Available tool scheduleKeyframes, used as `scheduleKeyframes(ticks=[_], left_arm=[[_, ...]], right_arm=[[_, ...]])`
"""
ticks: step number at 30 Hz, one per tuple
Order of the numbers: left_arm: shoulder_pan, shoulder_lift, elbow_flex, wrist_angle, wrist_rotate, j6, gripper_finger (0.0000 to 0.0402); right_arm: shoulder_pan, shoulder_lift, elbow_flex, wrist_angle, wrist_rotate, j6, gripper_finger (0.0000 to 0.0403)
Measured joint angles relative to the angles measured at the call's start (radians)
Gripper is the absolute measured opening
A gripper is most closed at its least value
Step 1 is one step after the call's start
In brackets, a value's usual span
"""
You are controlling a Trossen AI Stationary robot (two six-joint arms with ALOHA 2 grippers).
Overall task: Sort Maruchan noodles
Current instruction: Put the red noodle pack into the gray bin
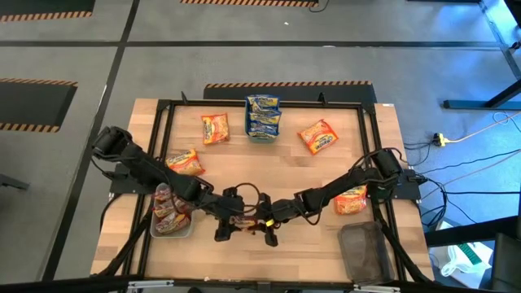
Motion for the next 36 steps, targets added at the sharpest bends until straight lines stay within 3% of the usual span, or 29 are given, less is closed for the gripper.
scheduleKeyframes(ticks=[9, 18, 24, 28, 36], left_arm=[[0.010, 0.000, 0.000, -0.003, 0.040, -0.008, 0.0189], [0.007, 0.000, -0.002, -0.010, 0.040, 0.000, 0.0110], [-0.020, -0.029, -0.002, -0.040, 0.015, -0.009, 0.0102], [-0.055, -0.079, 0.061, -0.196, -0.051, -0.027, 0.0101], [-0.169, -0.130, 0.183, -0.470, -0.172, -0.141, 0.0101]], right_arm=[[0.000, 0.000, 0.002, 0.021, 0.004, -0.010, 0.0102], [0.000, -0.003, 0.002, 0.030, 0.047, -0.013, 0.0148], [0.000, -0.006, 0.004, 0.017, 0.028, -0.020, 0.0212], [0.000, -0.008, 0.004, 0.015, 0.019, -0.043, 0.0244], [0.000, -0.008, 0.004, 0.028, 0.031, -0.065, 0.0264]])
